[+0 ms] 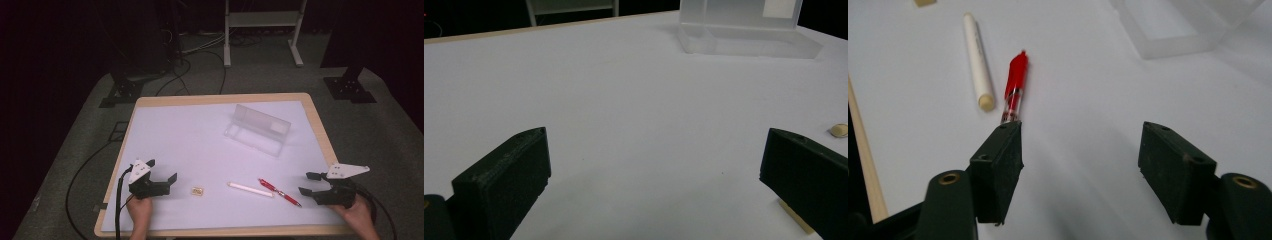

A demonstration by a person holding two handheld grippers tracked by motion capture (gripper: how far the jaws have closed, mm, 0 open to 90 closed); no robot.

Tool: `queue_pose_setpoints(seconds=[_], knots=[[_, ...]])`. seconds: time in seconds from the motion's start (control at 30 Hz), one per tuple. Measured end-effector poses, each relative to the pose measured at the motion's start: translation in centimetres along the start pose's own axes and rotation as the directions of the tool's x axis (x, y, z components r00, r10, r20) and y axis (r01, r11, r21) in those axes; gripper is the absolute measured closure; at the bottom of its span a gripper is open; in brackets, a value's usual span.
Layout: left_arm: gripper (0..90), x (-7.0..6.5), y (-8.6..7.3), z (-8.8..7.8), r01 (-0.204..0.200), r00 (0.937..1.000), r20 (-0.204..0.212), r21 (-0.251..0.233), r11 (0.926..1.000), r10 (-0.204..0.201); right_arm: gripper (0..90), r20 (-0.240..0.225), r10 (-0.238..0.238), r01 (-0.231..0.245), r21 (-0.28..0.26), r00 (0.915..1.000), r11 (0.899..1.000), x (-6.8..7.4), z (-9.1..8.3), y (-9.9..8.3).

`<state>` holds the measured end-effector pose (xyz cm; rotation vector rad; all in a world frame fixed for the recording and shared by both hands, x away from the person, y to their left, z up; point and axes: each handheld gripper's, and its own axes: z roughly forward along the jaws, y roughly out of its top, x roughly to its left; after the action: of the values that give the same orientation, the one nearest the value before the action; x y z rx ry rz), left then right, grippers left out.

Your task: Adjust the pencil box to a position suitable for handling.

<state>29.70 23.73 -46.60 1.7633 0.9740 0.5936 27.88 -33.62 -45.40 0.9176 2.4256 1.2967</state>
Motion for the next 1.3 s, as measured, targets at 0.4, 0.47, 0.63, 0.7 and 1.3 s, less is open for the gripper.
queue_pose_setpoints(seconds=[0.4, 0.47, 0.63, 0.7, 1.3], knots=[[0.0, -0.3, -0.1, -0.1, -0.039, 0.9992, 0.012, 0.008, 0.9992, 0.039, 29.6, -0.005, -0.029, 0.029, 0.005, 0.9996, 1.0, -0.9, 1.1, 3.6], [0.0, -0.4, -0.1, -0.2, -0.043, 0.999, 0.009, 0.003, 0.9991, 0.043, 29.5, -0.009, -0.03, 0.03, 0.019, 0.9995, 0.999, -1.1, 1.2, 4.2], [0.0, -0.2, -0.1, -0.2, -0.037, 0.9991, 0.021, -0.007, 0.9993, 0.037, 29.4, -0.01, -0.04, 0.04, 0.033, 0.9991, 0.999, -1.3, 1.3, 5.4], [0.0, -0.2, -0.1, -0.2, -0.033, 0.9992, 0.021, -0.009, 0.9994, 0.033, 29.0, -0.016, -0.042, 0.042, 0.039, 0.999, 0.998, -1.5, 1.4, 5.9], [0.0, -0.2, -0.1, -0.3, -0.031, 0.9991, 0.029, -0.02, 0.9993, 0.032, 27.9, -0.047, -0.097, 0.101, 0.082, 0.9941, 0.991, -2.2, 3.4, 10.5]])
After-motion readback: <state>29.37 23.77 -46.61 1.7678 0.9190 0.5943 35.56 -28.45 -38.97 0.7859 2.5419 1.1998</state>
